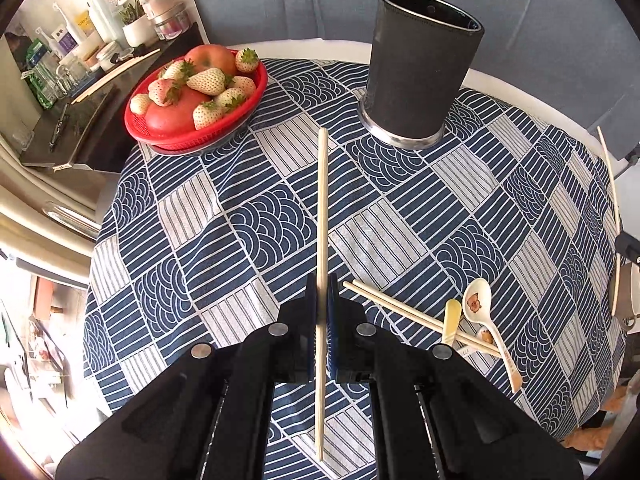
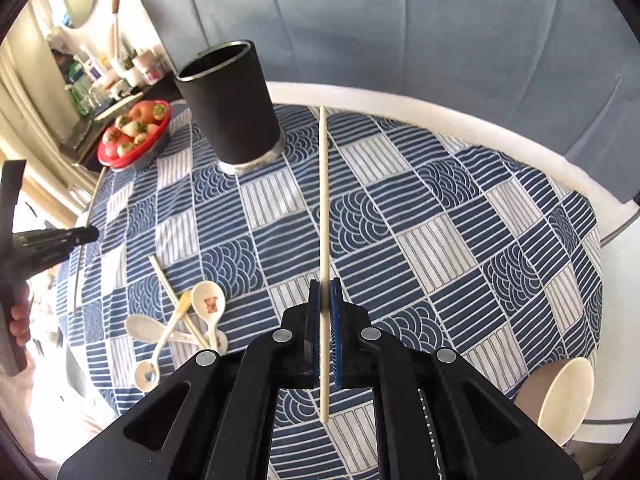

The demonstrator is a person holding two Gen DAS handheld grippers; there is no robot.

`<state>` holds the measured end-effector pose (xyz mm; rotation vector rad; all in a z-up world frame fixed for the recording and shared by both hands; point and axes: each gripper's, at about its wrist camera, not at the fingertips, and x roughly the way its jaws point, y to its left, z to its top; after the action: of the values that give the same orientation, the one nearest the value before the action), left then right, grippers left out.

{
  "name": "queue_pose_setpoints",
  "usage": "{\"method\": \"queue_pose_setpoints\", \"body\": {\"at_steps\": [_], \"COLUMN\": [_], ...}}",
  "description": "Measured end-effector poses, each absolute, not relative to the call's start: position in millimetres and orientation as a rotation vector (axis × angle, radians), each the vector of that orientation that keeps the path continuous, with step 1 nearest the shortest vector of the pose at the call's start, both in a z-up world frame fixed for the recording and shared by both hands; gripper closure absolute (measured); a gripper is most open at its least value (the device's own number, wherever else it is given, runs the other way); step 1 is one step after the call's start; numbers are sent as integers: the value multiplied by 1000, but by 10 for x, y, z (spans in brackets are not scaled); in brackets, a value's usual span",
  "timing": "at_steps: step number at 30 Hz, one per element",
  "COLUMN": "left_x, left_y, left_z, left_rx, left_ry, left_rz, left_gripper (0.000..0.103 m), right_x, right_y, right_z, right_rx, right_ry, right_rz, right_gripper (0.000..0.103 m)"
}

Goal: Organize utensils
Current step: 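Lift the chopsticks with the left tool while the right tool carries its chopstick over the black cup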

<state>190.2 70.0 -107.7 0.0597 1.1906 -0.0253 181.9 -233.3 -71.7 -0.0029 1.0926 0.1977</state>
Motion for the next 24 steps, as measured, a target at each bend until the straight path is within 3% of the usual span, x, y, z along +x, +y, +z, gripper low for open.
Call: {"method": "queue_pose_setpoints", "body": {"at_steps": [24], "left_x": [1888], "left_y": [679], "left_z": [-35], "left_rx": [81], "left_ry": [989], "left_rz": [-4], "left_gripper": [98], "right_x": [1950], "right_y": [-2044], "right_z": [286], "right_rx": [29], "right_ry": [746], "right_rz": [411], "right_gripper": [98]}}
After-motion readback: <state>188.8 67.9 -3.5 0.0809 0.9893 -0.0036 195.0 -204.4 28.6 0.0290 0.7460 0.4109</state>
